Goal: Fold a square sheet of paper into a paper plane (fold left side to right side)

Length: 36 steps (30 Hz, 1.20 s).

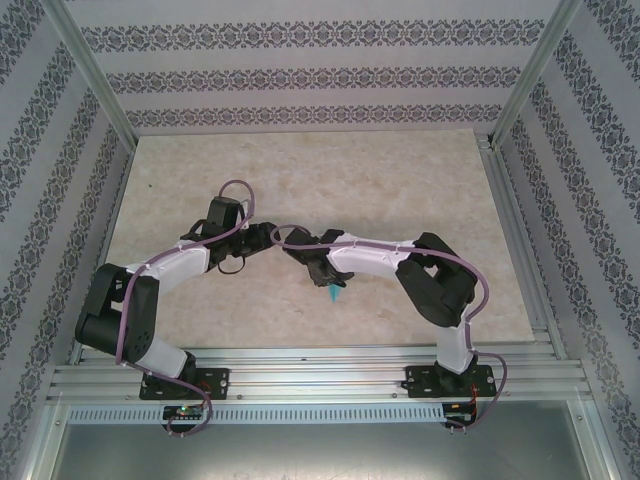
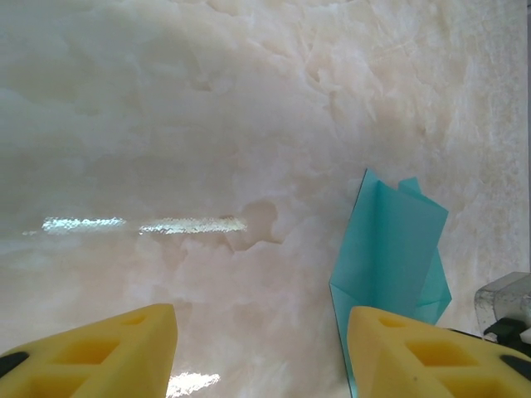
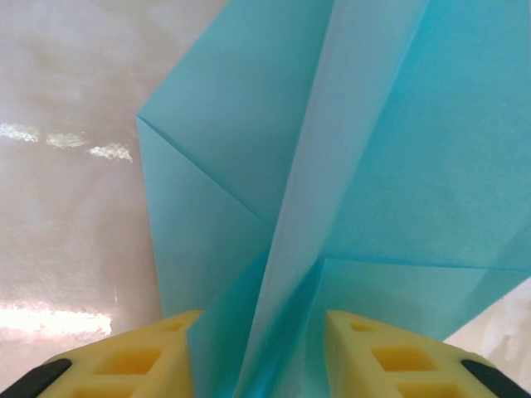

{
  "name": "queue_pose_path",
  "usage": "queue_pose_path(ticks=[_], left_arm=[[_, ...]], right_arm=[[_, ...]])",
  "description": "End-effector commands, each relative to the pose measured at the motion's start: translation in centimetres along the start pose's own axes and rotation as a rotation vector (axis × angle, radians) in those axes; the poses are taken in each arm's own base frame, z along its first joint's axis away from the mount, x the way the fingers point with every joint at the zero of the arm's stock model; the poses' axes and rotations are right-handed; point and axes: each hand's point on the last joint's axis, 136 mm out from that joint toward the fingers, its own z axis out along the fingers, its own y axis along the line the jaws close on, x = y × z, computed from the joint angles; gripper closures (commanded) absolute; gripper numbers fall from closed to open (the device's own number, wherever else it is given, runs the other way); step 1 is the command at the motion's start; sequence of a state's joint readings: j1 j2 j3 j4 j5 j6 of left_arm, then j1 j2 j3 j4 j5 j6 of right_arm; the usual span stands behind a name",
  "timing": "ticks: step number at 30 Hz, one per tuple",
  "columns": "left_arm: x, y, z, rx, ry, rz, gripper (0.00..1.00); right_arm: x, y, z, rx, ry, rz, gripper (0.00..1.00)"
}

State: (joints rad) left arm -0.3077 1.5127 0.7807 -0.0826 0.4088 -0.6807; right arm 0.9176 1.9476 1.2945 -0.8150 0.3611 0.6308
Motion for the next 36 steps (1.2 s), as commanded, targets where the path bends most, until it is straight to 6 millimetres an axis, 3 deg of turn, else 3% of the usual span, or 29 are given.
queue_pose_path(ticks=[1,12,16,19,21,23,28,32,36], left_arm=[[-0.6,0.0,-0.9,-0.015,-0.021,0.025,0.43],[-0.7,0.1,-1.1,-0.025,-0.022,0.033,0.43],[-0.7,0.1,-1.2,-0.029,-0.022,0.035,0.43],[-0.7,0.0,-1.6,-0.030,-0.027,0.042,0.43],[-0.9,-0.3,-2.0,-0.028,-0.038,0.048,0.43],[-1.3,-0.5,-2.9,-0.031,-0.067,0.057,0.42],[-2.1,-0.5,-6.3,-0.080,-0.175,0.090,0.35],[-2.1,0.1,-8.9,-0.137,-0.253,0.111,0.24],[-1.9,0.7,-10.4,-0.175,-0.290,0.118,0.20]], right_arm=[[-0.7,-0.5,-1.3,-0.038,-0.031,0.039,0.60],[0.4,0.0,-0.3,-0.105,0.005,0.088,0.68],[0.6,0.0,0.1,-0.125,0.022,0.103,0.77],[0.5,-0.4,-0.4,-0.157,0.016,0.120,0.91],[-0.1,-0.6,-1.3,-0.210,-0.012,0.132,1.00],[-0.7,-0.9,-2.4,-0.263,-0.045,0.112,1.00],[-2.9,-4.0,-4.5,-0.303,-0.130,0.054,1.00],[-5.4,-5.1,-4.1,-0.420,-0.168,0.043,1.00],[-7.4,-6.1,-2.3,-0.452,-0.162,0.067,1.00]])
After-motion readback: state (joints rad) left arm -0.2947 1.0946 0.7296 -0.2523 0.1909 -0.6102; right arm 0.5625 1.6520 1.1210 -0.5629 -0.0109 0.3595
